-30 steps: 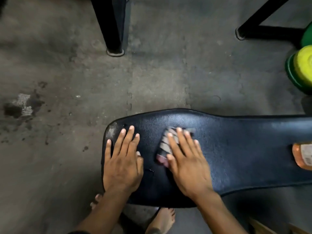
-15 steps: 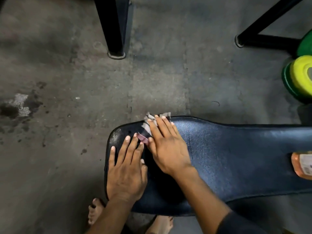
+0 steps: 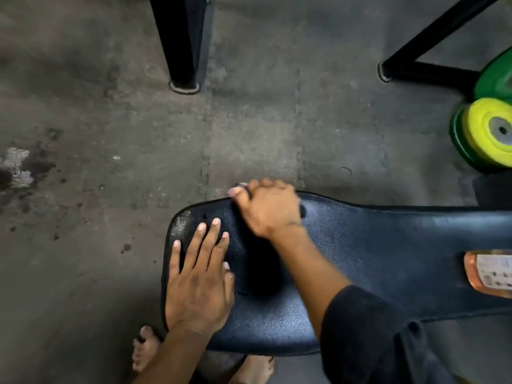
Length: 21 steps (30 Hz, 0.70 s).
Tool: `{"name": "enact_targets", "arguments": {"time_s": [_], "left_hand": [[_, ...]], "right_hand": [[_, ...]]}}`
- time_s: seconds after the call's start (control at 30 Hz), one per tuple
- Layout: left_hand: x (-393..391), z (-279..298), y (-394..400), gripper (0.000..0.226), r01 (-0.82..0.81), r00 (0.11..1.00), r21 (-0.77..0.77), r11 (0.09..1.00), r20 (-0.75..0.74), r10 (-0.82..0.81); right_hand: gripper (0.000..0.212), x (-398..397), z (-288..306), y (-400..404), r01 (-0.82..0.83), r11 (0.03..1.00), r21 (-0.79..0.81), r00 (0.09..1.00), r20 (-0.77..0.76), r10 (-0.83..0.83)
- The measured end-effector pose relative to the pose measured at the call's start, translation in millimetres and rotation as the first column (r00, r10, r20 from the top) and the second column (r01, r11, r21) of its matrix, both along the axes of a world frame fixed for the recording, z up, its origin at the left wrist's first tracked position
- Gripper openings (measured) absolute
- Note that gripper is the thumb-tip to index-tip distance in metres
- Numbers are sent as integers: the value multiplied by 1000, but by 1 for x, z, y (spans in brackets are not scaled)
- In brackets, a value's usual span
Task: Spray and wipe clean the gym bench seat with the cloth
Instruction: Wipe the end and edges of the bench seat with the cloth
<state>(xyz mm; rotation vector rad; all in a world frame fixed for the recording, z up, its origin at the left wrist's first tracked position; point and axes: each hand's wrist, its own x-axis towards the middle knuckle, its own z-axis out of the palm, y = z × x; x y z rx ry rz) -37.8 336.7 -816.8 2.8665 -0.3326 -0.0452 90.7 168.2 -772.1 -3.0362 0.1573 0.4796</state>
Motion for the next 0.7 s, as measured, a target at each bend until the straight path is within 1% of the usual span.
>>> {"name": "enact_targets", "arguments": {"time_s": [0.07,0.13,0.17,0.23,0.3,0.33,0.37,0.4,0.47,0.5,0.53,0.57,0.63,0.67,0.7], "left_hand": [[0,2,-1,63,0,1000,3,1000,-11,0],[0,4,-1,63,-2,1000,-2,1000,-16,2],[0,4,-1,63,-2,1000,-4,1000,-16,2],[1,4,-1,64,-1,1000,-11,1000,-23,1],[0,3,-1,64,-3,1000,-19,1000,-25,2],[0,3,-1,64,-4,1000,-20,1000,-24,3],[0,3,-1,63,-4,1000,-19,1000,-22,4],[0,2,-1,63,-5,1000,-21,1000,-21,5],[1,2,-1,63,-5,1000,-25,1000,-19,5],[1,2,-1,63,-4,1000,-25,1000,-19,3],[0,2,0,63,-3,1000,-25,1000,-19,2],[0,1,0,63,-1,1000,-21,1000,-20,1],[-1,-1,1,63,2,1000,-4,1000,-17,-2],[-2,-1,1,63,3,1000,3,1000,-14,-3],[-2,-1,1,63,2,1000,6,1000,-14,-2]], "right_hand": [[53,-20,-7,14,-97,993,64,992,92,91],[55,-43,-9,5,-128,984,121,982,152,109],[58,-57,-11,-5,-134,982,131,982,154,113],[61,-91,-14,-28,-177,981,84,974,160,162],[62,-123,-15,-55,-177,983,57,973,160,166],[62,-129,-13,-68,-139,989,50,978,167,128],[63,-129,-13,-80,-67,997,33,980,189,60],[62,-123,-12,-88,39,999,16,980,192,-42],[59,-95,-13,-96,282,959,-5,946,166,-278],[56,-75,-13,-94,352,936,-8,927,143,-348],[53,-55,-13,-88,358,934,-11,928,112,-355],[51,-38,-11,-79,294,956,-7,953,75,-293],[49,-20,-8,-47,35,999,36,999,34,-36],[51,-23,-8,-30,-83,995,59,996,49,80],[54,-32,-9,-16,-153,985,86,986,79,146]]}}
